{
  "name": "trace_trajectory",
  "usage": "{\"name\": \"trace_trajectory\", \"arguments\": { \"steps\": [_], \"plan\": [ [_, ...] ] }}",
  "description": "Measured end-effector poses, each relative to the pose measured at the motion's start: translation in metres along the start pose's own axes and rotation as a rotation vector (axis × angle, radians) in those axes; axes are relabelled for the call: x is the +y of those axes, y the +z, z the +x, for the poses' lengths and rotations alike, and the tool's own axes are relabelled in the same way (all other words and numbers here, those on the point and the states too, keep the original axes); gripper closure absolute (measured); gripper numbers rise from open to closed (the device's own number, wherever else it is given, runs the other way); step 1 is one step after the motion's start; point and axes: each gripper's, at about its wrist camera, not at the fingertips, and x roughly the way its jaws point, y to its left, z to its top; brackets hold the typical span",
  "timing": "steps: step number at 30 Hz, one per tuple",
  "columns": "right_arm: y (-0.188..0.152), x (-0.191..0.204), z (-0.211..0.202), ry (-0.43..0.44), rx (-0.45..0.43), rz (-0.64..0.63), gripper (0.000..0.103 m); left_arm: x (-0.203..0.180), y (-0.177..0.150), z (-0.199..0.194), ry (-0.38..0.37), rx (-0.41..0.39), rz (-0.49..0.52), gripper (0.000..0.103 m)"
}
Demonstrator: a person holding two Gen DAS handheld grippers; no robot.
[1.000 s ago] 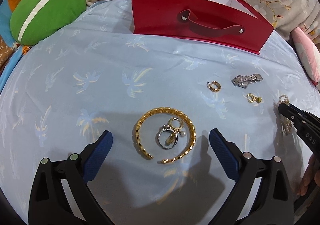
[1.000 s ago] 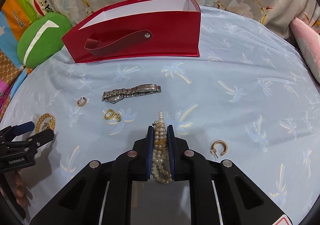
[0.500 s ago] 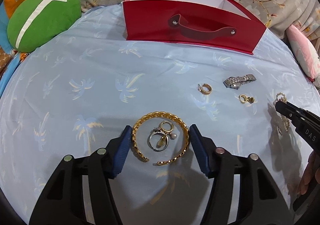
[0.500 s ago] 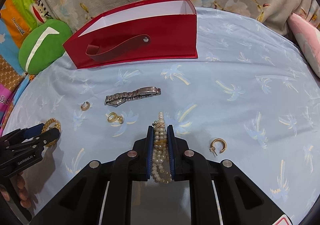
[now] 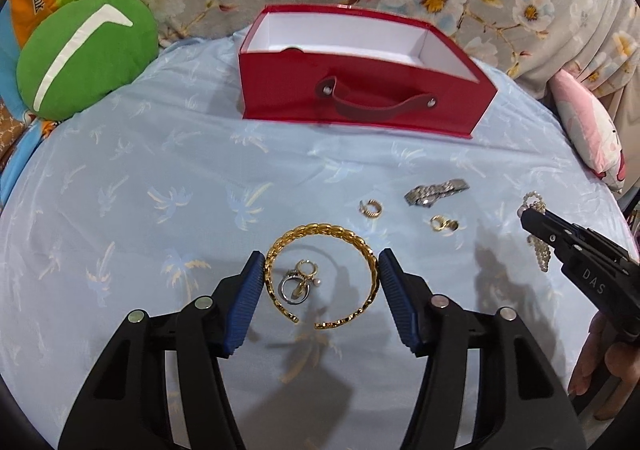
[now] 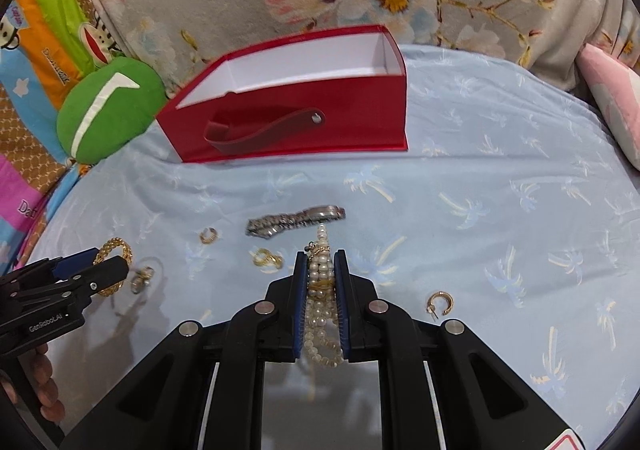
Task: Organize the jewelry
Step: 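Carry the bangle and pearls into the red box and open both tools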
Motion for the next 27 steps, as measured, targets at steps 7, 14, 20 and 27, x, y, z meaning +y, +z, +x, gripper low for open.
{"name": "trace_trajectory", "arguments": {
  "steps": [7,14,20,27],
  "plan": [
    [0.017,0.010,-0.035,0.041,-0.076,-0.012,0.091,-0.006,0.019,-0.034,-0.018,-0.075,0.016,0.046],
    [0.046,0.019,-0.067,0.069,-0.158,-0.055,0.091,-0.004,0.052,-0.069,-0.005,-0.176,0.032,0.046],
    [0.085,0.024,-0.084,0.096,-0.236,-0.090,0.091,0.000,0.095,-0.095,0.046,-0.284,0.071,0.046],
    [0.138,0.030,-0.080,0.100,-0.305,-0.128,0.091,-0.004,0.144,-0.093,0.073,-0.365,0.099,0.046]
  ]
}}
